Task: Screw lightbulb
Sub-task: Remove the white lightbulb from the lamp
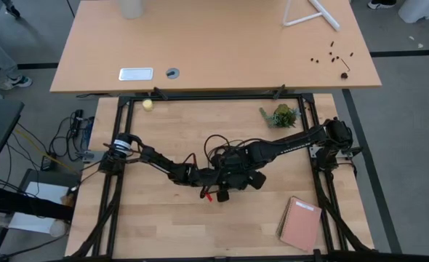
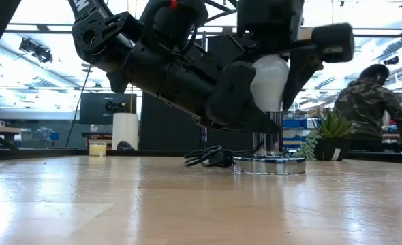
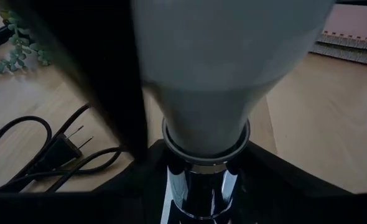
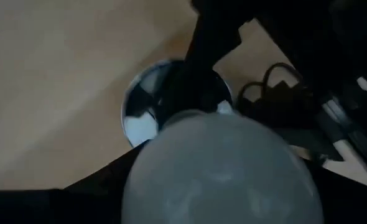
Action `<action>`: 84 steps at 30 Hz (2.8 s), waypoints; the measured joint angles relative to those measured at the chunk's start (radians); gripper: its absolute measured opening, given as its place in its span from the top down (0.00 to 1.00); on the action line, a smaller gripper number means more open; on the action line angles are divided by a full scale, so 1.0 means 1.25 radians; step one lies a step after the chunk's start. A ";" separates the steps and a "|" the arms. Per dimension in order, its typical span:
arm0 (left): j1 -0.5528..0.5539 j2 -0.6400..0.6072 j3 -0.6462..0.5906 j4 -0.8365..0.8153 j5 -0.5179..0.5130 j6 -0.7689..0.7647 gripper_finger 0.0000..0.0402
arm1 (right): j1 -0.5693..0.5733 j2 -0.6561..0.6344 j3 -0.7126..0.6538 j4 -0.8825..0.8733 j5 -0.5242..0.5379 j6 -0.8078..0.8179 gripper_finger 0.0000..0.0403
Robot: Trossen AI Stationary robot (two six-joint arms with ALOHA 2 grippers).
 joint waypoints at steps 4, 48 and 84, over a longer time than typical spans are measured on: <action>0.000 0.000 -0.001 0.003 0.001 0.004 0.54 | 0.003 -0.001 0.000 -0.009 0.060 -0.110 0.31; -0.001 0.002 0.000 0.029 0.000 -0.081 0.54 | 0.037 -0.030 0.101 -0.148 -0.030 1.370 0.27; -0.002 0.000 0.000 0.021 0.009 -0.080 0.54 | 0.036 -0.027 -0.003 0.003 0.153 1.446 0.23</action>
